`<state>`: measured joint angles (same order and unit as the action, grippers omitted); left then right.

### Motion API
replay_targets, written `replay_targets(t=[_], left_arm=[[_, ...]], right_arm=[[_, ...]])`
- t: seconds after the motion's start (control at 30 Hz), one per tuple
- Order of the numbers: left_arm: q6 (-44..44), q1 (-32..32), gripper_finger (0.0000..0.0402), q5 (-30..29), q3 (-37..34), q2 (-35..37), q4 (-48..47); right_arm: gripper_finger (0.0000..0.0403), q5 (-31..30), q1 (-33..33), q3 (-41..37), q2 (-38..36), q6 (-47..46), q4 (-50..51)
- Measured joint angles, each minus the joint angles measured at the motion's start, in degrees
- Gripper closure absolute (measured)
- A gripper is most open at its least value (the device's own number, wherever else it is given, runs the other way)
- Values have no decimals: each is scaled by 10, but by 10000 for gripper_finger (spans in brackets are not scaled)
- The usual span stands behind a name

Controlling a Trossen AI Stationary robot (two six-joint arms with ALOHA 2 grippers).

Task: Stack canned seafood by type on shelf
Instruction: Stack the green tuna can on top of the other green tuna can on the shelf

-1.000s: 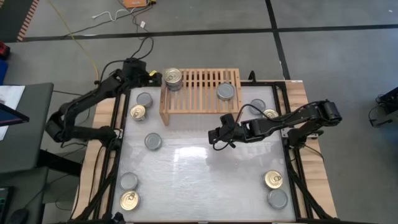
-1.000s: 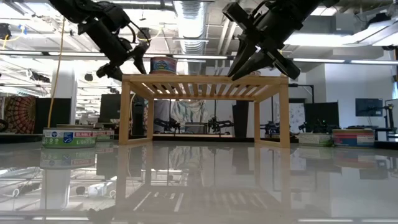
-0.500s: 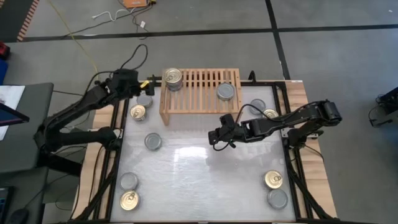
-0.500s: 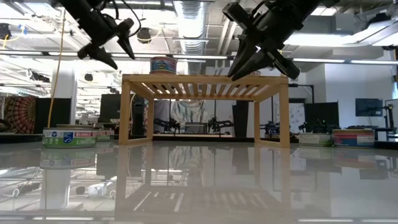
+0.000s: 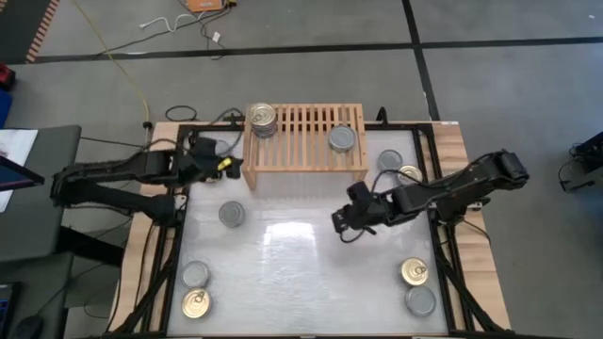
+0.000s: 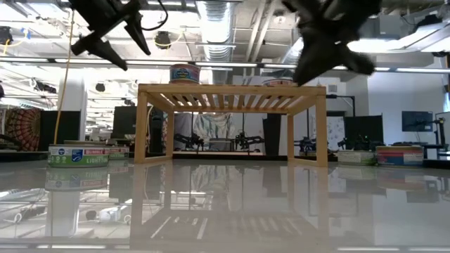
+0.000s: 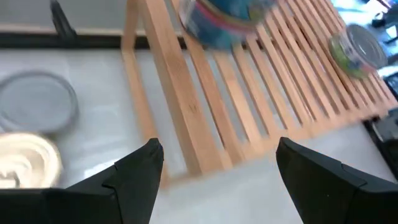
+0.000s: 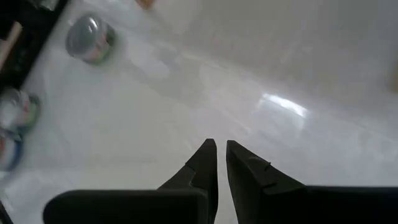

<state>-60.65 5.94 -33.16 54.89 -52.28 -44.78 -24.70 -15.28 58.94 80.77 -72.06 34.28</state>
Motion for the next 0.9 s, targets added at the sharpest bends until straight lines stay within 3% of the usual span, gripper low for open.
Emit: replay_targets(t=[0.27, 0.37, 0.57, 0.73, 0.9], left_arm=[[-124, -142, 103, -4, 0, -65, -16], [-146, -174, 103, 38, 0, -95, -15], [-162, -219, 103, 178, 0, -159, -11], [-224, -246, 103, 187, 0, -218, 14], [-195, -275, 103, 217, 0, -268, 116]], right_arm=[[340, 1, -76, 0, -34, -83, 136], [340, 8, -103, 0, -34, -89, 166], [340, 23, -150, 0, -27, -86, 210], [340, 38, -184, 0, -27, -96, 205], [340, 39, -227, 0, -27, -91, 194]])
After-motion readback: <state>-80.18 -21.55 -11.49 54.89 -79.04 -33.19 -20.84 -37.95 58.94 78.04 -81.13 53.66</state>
